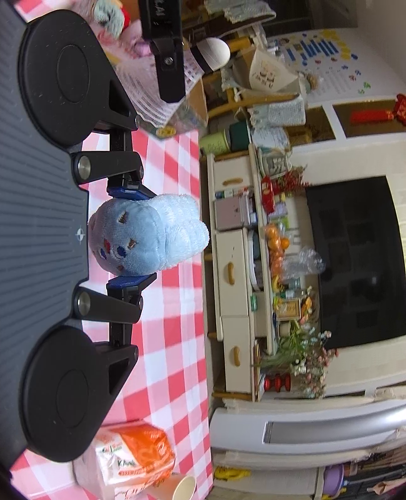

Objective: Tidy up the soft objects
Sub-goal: 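Carry the shuttlecock with left tool while right tool carries the blue plush to the box, then open left tool over the box while right tool releases the blue plush into it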

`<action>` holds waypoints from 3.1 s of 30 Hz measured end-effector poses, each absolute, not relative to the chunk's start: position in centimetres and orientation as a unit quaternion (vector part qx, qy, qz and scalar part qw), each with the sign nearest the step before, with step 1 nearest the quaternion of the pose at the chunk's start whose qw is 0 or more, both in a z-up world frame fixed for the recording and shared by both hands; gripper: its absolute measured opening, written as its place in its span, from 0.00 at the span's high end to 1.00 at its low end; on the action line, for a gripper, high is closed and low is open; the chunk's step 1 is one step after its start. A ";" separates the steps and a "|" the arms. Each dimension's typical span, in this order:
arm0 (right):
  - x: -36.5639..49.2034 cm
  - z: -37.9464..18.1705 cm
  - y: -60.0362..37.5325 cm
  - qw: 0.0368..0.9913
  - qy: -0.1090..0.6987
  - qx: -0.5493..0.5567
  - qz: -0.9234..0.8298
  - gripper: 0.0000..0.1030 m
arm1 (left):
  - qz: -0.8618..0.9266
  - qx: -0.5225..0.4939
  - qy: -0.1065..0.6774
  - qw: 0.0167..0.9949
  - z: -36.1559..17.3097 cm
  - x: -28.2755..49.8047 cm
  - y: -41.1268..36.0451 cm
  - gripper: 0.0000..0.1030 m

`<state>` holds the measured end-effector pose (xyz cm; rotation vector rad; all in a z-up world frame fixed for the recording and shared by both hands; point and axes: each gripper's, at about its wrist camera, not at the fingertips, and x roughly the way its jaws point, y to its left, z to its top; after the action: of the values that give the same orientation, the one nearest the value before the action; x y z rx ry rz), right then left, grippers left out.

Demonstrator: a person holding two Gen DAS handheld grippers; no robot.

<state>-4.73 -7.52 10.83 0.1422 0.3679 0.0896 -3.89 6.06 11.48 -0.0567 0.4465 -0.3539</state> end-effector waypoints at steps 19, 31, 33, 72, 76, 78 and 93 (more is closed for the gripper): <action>-1.2 16.3 0.3 0.965 0.166 0.088 0.184 0.45 | -0.061 -0.123 0.175 0.975 14.4 -1.6 16.9 0.66; 2.9 17.7 6.7 0.952 0.166 0.071 0.246 0.45 | -0.016 -0.166 0.187 0.968 13.6 1.5 21.1 0.66; 3.5 17.7 7.5 0.950 0.167 0.069 0.253 0.45 | -0.008 -0.171 0.189 0.967 13.5 1.9 21.9 0.66; 6.2 14.4 12.7 0.943 0.200 -0.019 0.264 0.09 | 0.071 -0.115 0.206 0.969 12.3 4.4 23.3 0.28; 5.4 14.7 11.5 0.948 0.193 -0.009 0.254 0.06 | 0.067 -0.102 0.197 0.973 12.8 3.8 22.9 0.19; 4.9 14.9 10.9 0.951 0.190 -0.002 0.246 0.03 | 0.065 -0.092 0.193 0.975 12.9 3.5 22.6 0.12; 0.9 14.7 5.3 0.969 0.193 0.047 0.149 0.00 | 0.052 -0.044 0.174 0.983 13.4 -0.5 20.1 0.01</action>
<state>0.93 5.34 14.68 0.0956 0.3910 0.3015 -0.54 20.12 13.37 -0.0879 0.3491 0.1039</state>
